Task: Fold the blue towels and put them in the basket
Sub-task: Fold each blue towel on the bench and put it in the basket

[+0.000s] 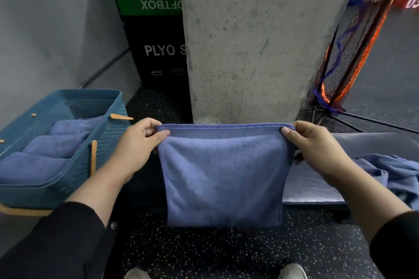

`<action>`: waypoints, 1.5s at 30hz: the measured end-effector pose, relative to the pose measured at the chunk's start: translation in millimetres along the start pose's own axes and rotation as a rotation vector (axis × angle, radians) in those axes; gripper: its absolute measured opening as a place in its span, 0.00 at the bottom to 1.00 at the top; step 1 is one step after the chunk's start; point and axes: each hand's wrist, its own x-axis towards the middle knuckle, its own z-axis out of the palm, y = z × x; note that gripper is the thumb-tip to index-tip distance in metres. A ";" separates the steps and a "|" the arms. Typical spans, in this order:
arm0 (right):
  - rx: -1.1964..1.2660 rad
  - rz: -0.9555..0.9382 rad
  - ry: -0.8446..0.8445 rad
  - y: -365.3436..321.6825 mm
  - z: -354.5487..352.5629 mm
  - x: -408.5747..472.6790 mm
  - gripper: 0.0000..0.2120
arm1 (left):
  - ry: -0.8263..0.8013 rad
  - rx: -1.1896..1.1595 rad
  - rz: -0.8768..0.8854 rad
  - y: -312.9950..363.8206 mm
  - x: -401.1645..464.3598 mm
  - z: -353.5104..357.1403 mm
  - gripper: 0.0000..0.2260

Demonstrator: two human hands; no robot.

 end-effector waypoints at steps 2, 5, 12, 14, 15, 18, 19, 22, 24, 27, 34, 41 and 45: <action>-0.072 0.002 0.051 6.4 11.5 21.0 0.11 | 0.007 0.014 -0.011 -6.4 20.9 10.2 0.06; -0.150 0.076 0.101 18.2 26.2 69.8 0.12 | 0.056 0.116 -0.011 -21.7 63.2 23.9 0.05; -0.596 0.074 -0.013 63.5 71.7 108.8 0.33 | 0.110 0.631 -0.046 -63.3 95.7 47.3 0.18; -0.626 -0.014 -0.073 67.8 80.8 90.3 0.25 | 0.011 0.719 0.135 -74.4 67.7 56.8 0.15; -0.633 -0.035 -0.129 68.6 83.6 79.4 0.22 | -0.083 0.786 0.191 -80.4 52.5 63.7 0.15; -0.648 -0.140 -0.326 82.8 90.9 47.0 0.17 | -0.397 0.989 0.180 -93.2 12.9 84.6 0.24; -0.692 -0.172 -0.396 87.4 92.5 36.6 0.18 | -0.480 1.032 0.145 -97.6 3.3 87.1 0.29; -0.897 -0.176 -0.570 105.1 91.3 13.4 0.29 | -0.599 1.082 0.112 -113.2 -10.6 80.7 0.37; -0.989 -0.191 -0.599 114.0 85.9 3.7 0.37 | -0.606 1.090 0.133 -118.7 -8.4 73.2 0.36; -0.982 -0.226 -0.547 125.4 76.9 -6.5 0.43 | -0.608 1.133 0.139 -121.5 -5.3 69.2 0.35; -0.814 -0.343 -0.577 125.2 38.0 -18.8 0.23 | -0.494 1.029 0.565 -102.9 -32.4 57.5 0.23; -0.742 -0.433 -0.493 124.5 33.8 -19.2 0.11 | -0.547 1.038 0.530 -107.3 -58.2 38.2 0.16; -0.689 -0.371 -0.403 121.9 36.4 -22.4 0.08 | -0.497 1.029 0.497 -113.6 -60.9 33.4 0.13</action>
